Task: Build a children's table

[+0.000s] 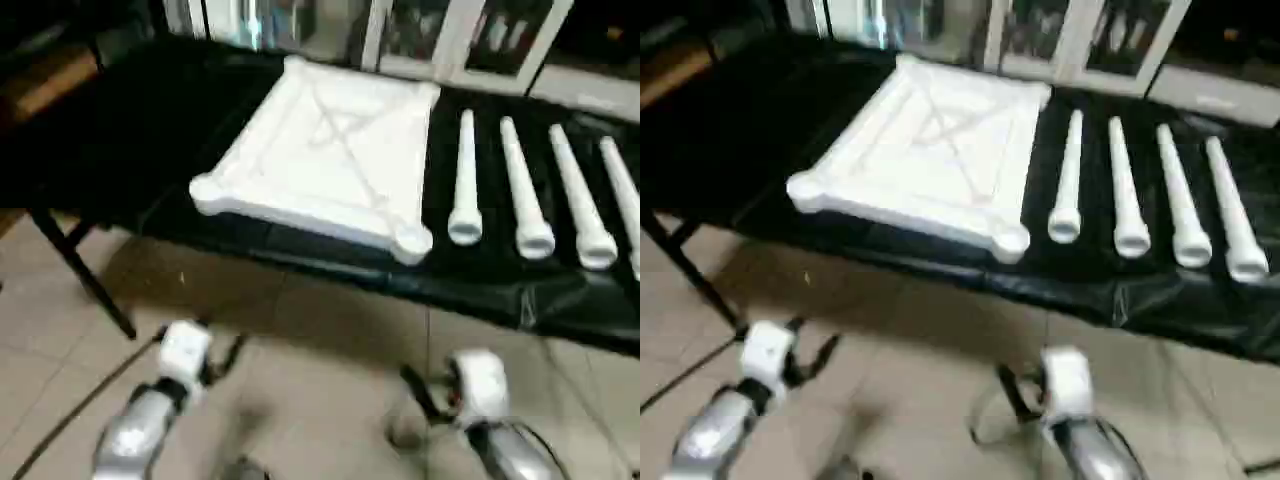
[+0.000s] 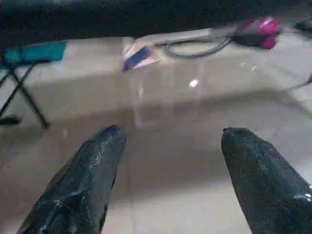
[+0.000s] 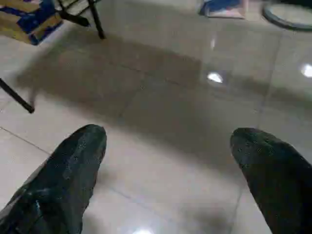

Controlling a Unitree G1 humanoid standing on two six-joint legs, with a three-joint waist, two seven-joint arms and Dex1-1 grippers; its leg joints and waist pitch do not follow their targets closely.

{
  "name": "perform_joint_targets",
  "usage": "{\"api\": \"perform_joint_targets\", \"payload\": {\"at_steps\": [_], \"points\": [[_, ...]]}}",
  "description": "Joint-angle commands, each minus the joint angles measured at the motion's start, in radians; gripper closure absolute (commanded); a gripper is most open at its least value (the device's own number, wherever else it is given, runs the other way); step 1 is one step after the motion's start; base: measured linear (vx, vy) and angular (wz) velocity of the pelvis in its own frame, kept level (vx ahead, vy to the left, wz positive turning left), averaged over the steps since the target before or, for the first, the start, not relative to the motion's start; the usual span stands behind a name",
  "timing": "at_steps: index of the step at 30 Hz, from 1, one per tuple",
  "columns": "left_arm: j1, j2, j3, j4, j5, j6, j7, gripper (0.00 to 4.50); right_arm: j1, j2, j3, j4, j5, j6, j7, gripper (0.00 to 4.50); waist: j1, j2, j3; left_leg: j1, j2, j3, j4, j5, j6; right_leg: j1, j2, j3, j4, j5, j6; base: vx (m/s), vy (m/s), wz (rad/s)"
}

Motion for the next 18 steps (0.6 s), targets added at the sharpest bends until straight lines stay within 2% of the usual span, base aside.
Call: {"api": "perform_joint_targets", "payload": {"at_steps": [1, 2, 3, 4, 5, 7, 8, 9, 10, 11, 12, 14, 15, 16, 17, 18], "points": [[0.023, -0.002, 0.005, -0.073, 0.000, 0.027, -0.003, 0.94, 0.035, -0.007, 0.013, -0.080, 0.003, -0.003, 0.003, 0.08, -0.009, 0.016, -0.034, 0.030, 0.051, -0.022, -0.089, 0.011, 0.111, 0.010, -0.067, 0.021, -0.072, 0.563, -0.045, 0.000, 0.000, 0.00], [0.038, -0.005, 0.008, -0.105, -0.004, 0.035, -0.004, 0.94, 0.059, -0.008, 0.016, -0.112, -0.002, -0.007, 0.001, 0.08, -0.034, 0.019, -0.036, 0.033, 0.051, -0.028, -0.106, -0.083, 0.060, 0.013, -0.060, 0.012, -0.082, 0.499, -0.060, -0.073, 0.037, -0.07], [0.065, -0.007, 0.005, -0.151, -0.003, 0.044, -0.002, 0.94, 0.097, -0.008, 0.020, -0.168, -0.006, 0.001, 0.003, 0.08, -0.043, 0.021, -0.032, 0.032, 0.052, -0.029, -0.112, -0.109, 0.050, 0.011, -0.060, 0.013, -0.086, 0.474, -0.064, -0.073, 0.037, -0.07], [0.095, -0.008, -0.001, -0.199, 0.004, 0.052, 0.004, 0.94, 0.140, -0.011, 0.029, -0.227, -0.023, 0.000, 0.001, 0.08, -0.053, 0.022, -0.026, 0.033, 0.054, -0.030, -0.125, -0.173, 0.036, 0.010, -0.062, 0.012, -0.098, 0.397, -0.074, -0.075, 0.036, -0.05], [0.136, -0.003, -0.014, -0.275, 0.010, 0.074, 0.016, 0.94, 0.189, -0.012, 0.034, -0.318, -0.014, 0.029, -0.002, 0.08, -0.065, 0.019, -0.017, 0.032, 0.055, -0.029, -0.136, -0.233, 0.021, 0.008, -0.063, 0.018, -0.111, 0.311, -0.083, -0.064, 0.032, -0.03], [0.185, 0.002, -0.026, -0.374, 0.013, 0.112, 0.032, 0.94, 0.245, -0.014, 0.039, -0.434, -0.001, 0.067, -0.013, 0.08, -0.070, 0.022, -0.014, 0.032, 0.057, -0.029, -0.142, -0.269, 0.014, 0.010, -0.067, 0.021, -0.120, 0.247, -0.090, -0.032, 0.016, -0.01], [0.203, 0.003, -0.021, -0.430, 0.006, 0.135, 0.041, 0.94, 0.266, -0.012, 0.033, -0.503, 0.021, 0.089, -0.025, 0.08, -0.078, 0.022, -0.012, 0.031, 0.051, -0.023, -0.147, -0.285, 0.004, 0.007, -0.070, 0.029, -0.132, 0.160, -0.092, 0.000, 0.000, 0.00], [0.206, -0.004, 0.004, -0.493, -0.035, 0.176, 0.057, 0.94, 0.268, -0.011, 0.020, -0.580, 0.040, 0.097, -0.040, 0.08, -0.081, 0.026, -0.009, 0.033, 0.051, -0.023, -0.150, -0.284, -0.004, 0.004, -0.070, 0.030, -0.134, 0.144, -0.093, 0.000, 0.000, 0.00], [0.208, -0.011, 0.022, -0.537, -0.063, 0.208, 0.068, 0.94, 0.270, -0.009, 0.011, -0.633, 0.053, 0.103, -0.050, 0.08, -0.083, 0.022, -0.009, 0.030, 0.050, -0.023, -0.150, -0.271, -0.010, 0.004, -0.070, 0.030, -0.135, 0.127, -0.093, 0.000, 0.000, 0.00], [0.187, -0.011, 0.045, -0.587, -0.067, 0.248, 0.086, 0.94, 0.223, -0.014, -0.009, -0.701, 0.075, 0.149, -0.071, 0.08, -0.087, 0.025, -0.005, 0.029, 0.049, -0.023, -0.154, -0.268, -0.019, 0.001, -0.067, 0.029, -0.138, 0.104, -0.092, 0.000, 0.000, 0.00], [0.167, -0.008, 0.055, -0.622, -0.074, 0.276, 0.090, 0.94, 0.176, -0.015, -0.028, -0.742, 0.094, 0.188, -0.094, 0.08, -0.089, 0.024, -0.007, 0.028, 0.046, -0.023, -0.154, -0.261, -0.024, 0.002, -0.067, 0.029, -0.139, 0.095, -0.090, 0.000, 0.000, 0.00], [0.145, -0.005, 0.062, -0.649, -0.074, 0.300, 0.091, 0.94, 0.127, -0.014, -0.047, -0.774, 0.113, 0.229, -0.116, 0.08, -0.093, 0.026, -0.008, 0.035, 0.041, -0.020, -0.153, -0.237, -0.044, -0.007, -0.062, 0.032, -0.139, 0.097, -0.074, -0.026, 0.003, -0.06], [0.098, -0.005, 0.064, -0.670, -0.066, 0.327, 0.101, 0.94, 0.045, -0.006, -0.084, -0.782, 0.126, 0.265, -0.165, 0.08, -0.092, 0.025, -0.015, 0.042, 0.040, -0.018, -0.147, -0.207, -0.055, -0.012, -0.062, 0.036, -0.132, 0.122, -0.069, 0.000, 0.000, 0.00], [0.052, -0.007, 0.060, -0.679, -0.064, 0.347, 0.105, 0.94, -0.026, -0.003, -0.109, -0.775, 0.123, 0.288, -0.199, 0.08, -0.095, 0.020, -0.018, 0.042, 0.038, -0.017, -0.144, -0.186, -0.059, -0.011, -0.060, 0.037, -0.131, 0.150, -0.066, 0.000, 0.000, 0.00], [-0.012, -0.013, 0.043, -0.686, -0.057, 0.378, 0.108, 0.94, -0.106, -0.004, -0.127, -0.766, 0.104, 0.309, -0.231, 0.08, -0.094, 0.026, -0.019, 0.046, 0.036, -0.015, -0.144, -0.171, -0.079, -0.017, -0.055, 0.036, -0.128, 0.175, -0.059, 0.000, 0.000, 0.00], [-0.053, -0.015, 0.032, -0.690, -0.054, 0.400, 0.109, 0.94, -0.156, -0.005, -0.136, -0.761, 0.092, 0.324, -0.250, 0.08, -0.093, 0.020, -0.029, 0.048, 0.035, -0.014, -0.137, -0.143, -0.083, -0.013, -0.056, 0.036, -0.124, 0.213, -0.056, 0.000, 0.000, 0.00]]}}
